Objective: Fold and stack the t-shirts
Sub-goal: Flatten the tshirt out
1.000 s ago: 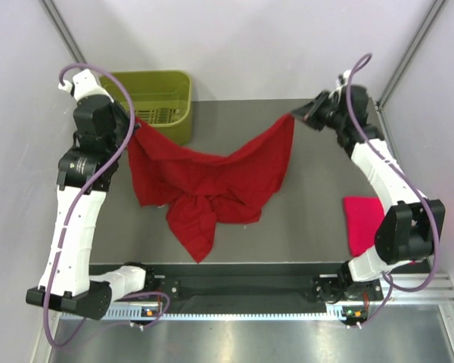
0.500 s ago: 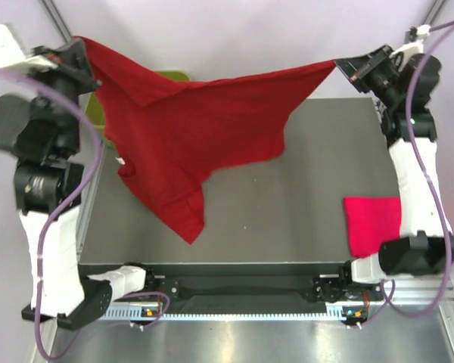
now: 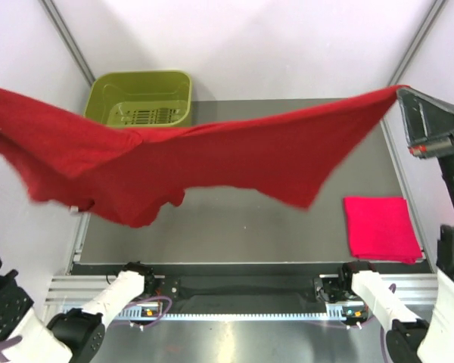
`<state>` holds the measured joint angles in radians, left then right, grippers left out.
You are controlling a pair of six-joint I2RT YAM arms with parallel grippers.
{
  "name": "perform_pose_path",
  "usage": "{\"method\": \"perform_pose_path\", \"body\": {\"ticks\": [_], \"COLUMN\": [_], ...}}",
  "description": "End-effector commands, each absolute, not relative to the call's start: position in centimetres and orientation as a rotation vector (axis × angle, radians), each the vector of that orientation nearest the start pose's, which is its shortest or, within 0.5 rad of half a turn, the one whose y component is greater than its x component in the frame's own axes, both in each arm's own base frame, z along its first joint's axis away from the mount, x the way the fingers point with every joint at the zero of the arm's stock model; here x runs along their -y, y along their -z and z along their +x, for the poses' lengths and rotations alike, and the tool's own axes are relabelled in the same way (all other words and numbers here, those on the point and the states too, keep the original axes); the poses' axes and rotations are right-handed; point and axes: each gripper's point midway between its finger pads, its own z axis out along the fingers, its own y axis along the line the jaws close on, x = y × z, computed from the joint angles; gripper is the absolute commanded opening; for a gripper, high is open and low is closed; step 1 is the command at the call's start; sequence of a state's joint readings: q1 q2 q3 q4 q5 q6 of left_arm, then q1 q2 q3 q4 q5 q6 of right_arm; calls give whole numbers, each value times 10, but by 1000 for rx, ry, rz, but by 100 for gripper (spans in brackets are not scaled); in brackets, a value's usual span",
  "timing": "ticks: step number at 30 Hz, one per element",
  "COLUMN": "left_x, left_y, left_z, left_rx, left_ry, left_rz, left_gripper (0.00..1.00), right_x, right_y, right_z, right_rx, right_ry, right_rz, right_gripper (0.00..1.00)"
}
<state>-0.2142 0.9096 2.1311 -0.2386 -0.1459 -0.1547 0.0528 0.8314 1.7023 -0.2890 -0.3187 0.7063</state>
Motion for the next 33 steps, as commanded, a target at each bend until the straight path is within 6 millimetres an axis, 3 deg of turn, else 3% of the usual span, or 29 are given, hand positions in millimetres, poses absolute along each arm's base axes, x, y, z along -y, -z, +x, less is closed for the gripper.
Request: {"method": "perform_pose_path", "body": {"ticks": [1,4,5,6,7,9,10,11,12,13,14,15,16,17,19,20,22,23,24,25,27,31,33], "left_x": [-6,-11,-11,-9,-10,-1,2,9,13,18,26,29,32,40,48,57,63,69,72,76,78,87,91], "left_y": [-763,-756,-753,-741,-741,-721,-713,-694,-685,-674,-650,-642,-629,-599,-577,-544,-527,-493,-478,-452,-432,-391,-383], "left_z": [71,96,112,142,142,187,202,233,248,264,297,313,330,364,395,425,451,477,489,511,530,568,574], "left_rx": [-579,-629,-652,-714,-716,-805,-835,-901,-927,-957,-1029,-1040,-1070,-1144,-1185,-1260,-1257,-1319,-1346,-1388,-1417,-1469,-1478], "left_ry": [310,245,224,197,187,160,149,137,134,129,115,110,102,88,92,85,90,65,55,37,11,1,13], "left_rz": [-126,-159,-168,-183,-187,-176,-172,-166,-163,-154,-141,-139,-141,-130,-132,-118,-115,-98,-90,-79,-69,-55,-49], "left_gripper": [0,0,0,0,0,0,0,0,0,0,0,0,0,0,0,0,0,0,0,0,0,0,0], "right_x": [-77,-72,-68,-66,-66,-64,-64,-63,-63,-63,-59,-58,-54,-51,-43,-37,-29,-23,-23,-8,-3,-7,-5], "right_y": [-620,-614,-611,-600,-591,-581,-561,-556,-548,-526,-517,-510,-489,-480,-453,-443,-413,-401,-390,-365,-329,-294,-282], "right_z": [179,189,198,216,226,245,267,278,288,310,321,331,352,362,393,405,438,451,463,486,515,554,566], "right_rx": [-1122,-1134,-1142,-1173,-1201,-1214,-1264,-1266,-1282,-1338,-1356,-1365,-1411,-1427,-1468,-1480,-1508,-1515,-1528,-1562,-1621,-1679,-1701], "right_ry": [-778,-750,-734,-715,-712,-705,-701,-697,-689,-677,-645,-628,-598,-577,-531,-491,-458,-431,-427,-399,-403,-419,-422], "right_rz": [124,154,180,205,214,246,277,288,297,323,336,337,370,374,400,408,420,441,440,468,485,453,455], "right_gripper": [0,0,0,0,0,0,0,0,0,0,0,0,0,0,0,0,0,0,0,0,0,0,0]}}
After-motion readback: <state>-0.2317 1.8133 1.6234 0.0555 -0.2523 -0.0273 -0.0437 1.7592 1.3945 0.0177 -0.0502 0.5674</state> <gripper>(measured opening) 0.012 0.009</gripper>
